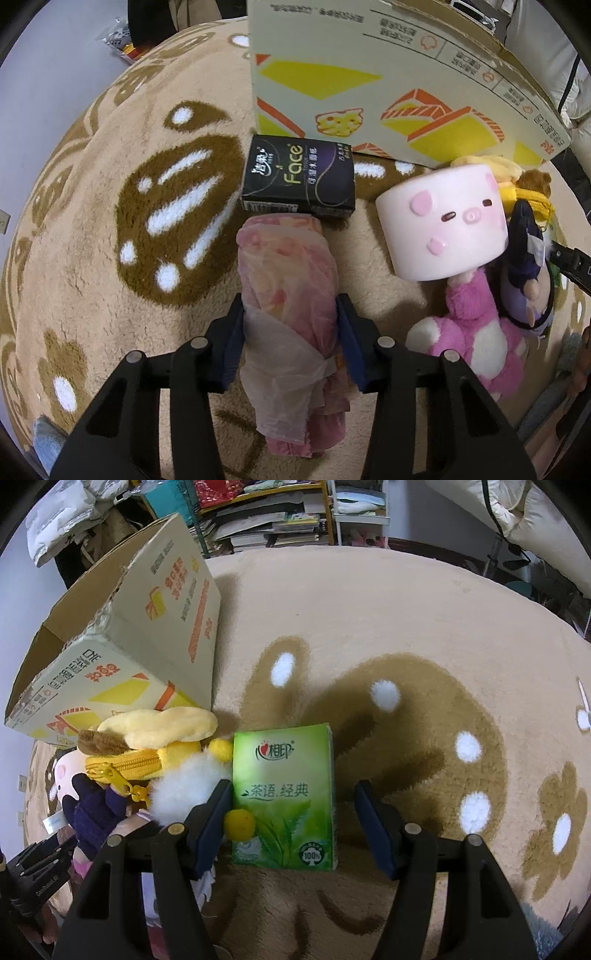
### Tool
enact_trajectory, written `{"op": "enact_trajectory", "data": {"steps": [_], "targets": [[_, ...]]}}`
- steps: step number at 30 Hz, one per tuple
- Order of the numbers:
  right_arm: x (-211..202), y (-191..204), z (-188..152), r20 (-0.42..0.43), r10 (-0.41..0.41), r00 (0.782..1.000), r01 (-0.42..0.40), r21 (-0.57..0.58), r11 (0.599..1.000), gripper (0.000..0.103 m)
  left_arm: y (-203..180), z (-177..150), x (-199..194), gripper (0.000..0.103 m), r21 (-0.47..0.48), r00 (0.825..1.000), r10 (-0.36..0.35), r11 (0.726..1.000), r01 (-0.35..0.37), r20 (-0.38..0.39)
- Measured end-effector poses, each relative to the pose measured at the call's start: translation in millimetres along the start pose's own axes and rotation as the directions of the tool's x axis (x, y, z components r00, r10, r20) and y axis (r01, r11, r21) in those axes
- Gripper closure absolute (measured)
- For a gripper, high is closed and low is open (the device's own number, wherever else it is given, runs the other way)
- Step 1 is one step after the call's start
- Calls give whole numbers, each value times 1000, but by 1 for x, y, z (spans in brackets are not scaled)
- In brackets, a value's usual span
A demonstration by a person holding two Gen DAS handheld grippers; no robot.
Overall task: Organize soft objects
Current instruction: 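Lower the left tool onto the pink tissue roll while the right tool lowers onto the green tissue pack, then close the left tool on the pink roll while the right tool grips the green pack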
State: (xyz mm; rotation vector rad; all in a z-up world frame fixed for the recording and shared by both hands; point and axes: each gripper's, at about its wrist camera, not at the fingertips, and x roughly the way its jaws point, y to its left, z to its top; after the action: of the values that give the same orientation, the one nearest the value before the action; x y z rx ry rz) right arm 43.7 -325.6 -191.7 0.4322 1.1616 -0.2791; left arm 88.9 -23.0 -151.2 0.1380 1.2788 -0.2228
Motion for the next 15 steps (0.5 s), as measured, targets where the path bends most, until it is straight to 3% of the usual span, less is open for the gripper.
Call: {"op": "enact_trajectory", "data": {"steps": [5,10,15], "targets": [[-3,-3,-3,9,-77,997,77,10,997,22,7,4,-3,59,-18,999,30,999,-30,23],[4,-11,2,-23,-53,998,54,39,998,21,10,5,-7,63,-31,998,37,999,-36,46],[-3,-25,7,16,-36,999,34,84,996,21,11,4,-10,69,-35,997,36,999,-34,61]]}}
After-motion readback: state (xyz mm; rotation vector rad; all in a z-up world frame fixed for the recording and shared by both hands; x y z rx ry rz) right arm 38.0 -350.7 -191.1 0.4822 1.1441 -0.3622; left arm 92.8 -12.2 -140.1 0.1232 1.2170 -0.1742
